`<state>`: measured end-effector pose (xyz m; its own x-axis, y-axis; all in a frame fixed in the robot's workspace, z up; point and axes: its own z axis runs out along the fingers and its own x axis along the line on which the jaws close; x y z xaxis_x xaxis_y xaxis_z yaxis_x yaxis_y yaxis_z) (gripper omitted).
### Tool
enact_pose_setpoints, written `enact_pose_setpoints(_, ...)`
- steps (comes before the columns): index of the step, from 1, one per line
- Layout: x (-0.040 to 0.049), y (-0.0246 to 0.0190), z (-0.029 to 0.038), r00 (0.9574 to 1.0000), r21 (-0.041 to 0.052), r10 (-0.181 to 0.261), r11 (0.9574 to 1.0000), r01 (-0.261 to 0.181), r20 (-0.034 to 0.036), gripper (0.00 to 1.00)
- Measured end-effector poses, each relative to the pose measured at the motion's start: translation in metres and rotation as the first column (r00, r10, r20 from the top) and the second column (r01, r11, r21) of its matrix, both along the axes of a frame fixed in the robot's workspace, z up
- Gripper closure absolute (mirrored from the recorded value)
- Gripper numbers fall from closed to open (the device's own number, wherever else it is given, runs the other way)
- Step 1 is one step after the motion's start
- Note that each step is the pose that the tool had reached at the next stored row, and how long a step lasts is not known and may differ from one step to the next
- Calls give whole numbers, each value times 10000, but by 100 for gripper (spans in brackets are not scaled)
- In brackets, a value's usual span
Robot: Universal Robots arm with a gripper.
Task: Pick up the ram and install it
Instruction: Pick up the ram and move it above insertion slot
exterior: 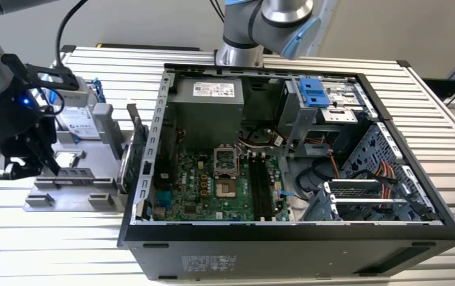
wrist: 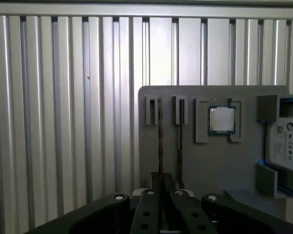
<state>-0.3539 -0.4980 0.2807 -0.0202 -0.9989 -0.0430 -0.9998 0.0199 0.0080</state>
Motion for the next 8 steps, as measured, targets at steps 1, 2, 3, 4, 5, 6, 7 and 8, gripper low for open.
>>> enact_pose_setpoints(1,0,0,9,10000,0,0,10000,0,0,100)
enact_pose_setpoints(2,0,0,18,10000,2,0,10000,0,0,100)
enact_pose_setpoints(3,0,0,26,10000,3,0,10000,0,0,100)
enact_pose_setpoints(4,0,0,36,10000,4,0,10000,0,0,100)
enact_pose_setpoints(5,0,0,44,10000,4,0,10000,0,0,100)
enact_pose_setpoints(6,0,0,53,10000,5,0,10000,0,0,100)
enact_pose_setpoints(7,0,0,62,10000,5,0,10000,0,0,100)
enact_pose_setpoints(8,0,0,70,10000,6,0,10000,0,0,100)
